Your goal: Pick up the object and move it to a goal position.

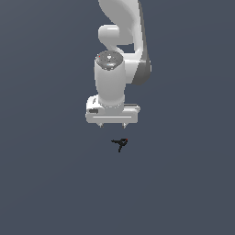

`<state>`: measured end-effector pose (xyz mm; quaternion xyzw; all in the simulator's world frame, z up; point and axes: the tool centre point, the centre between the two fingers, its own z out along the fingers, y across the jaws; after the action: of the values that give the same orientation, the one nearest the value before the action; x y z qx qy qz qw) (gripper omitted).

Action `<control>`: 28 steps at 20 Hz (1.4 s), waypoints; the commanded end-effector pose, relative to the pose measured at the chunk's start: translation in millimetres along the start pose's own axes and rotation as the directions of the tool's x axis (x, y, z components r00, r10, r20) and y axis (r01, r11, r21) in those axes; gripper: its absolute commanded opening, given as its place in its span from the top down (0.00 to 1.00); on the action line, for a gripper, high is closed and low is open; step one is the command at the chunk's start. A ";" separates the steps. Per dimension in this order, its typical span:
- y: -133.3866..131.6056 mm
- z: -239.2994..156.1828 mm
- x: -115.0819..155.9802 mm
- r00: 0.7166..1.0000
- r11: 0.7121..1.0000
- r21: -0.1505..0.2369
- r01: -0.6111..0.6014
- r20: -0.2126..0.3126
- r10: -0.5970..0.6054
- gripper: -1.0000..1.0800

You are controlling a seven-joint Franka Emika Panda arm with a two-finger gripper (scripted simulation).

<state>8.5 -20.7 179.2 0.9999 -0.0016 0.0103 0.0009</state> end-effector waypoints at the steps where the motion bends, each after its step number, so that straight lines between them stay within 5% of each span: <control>1: 0.0 0.0 0.0 1.000 1.000 0.000 0.000 0.000 0.000 0.04; 14: -12.7 -1.8 1.7 0.997 0.997 -0.011 0.080 -0.003 -0.080 0.04; 28: -18.4 16.2 2.5 0.996 0.996 -0.001 -0.087 0.002 0.087 0.04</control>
<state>11.3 -3.5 166.2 0.9995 -0.0307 0.0099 0.0018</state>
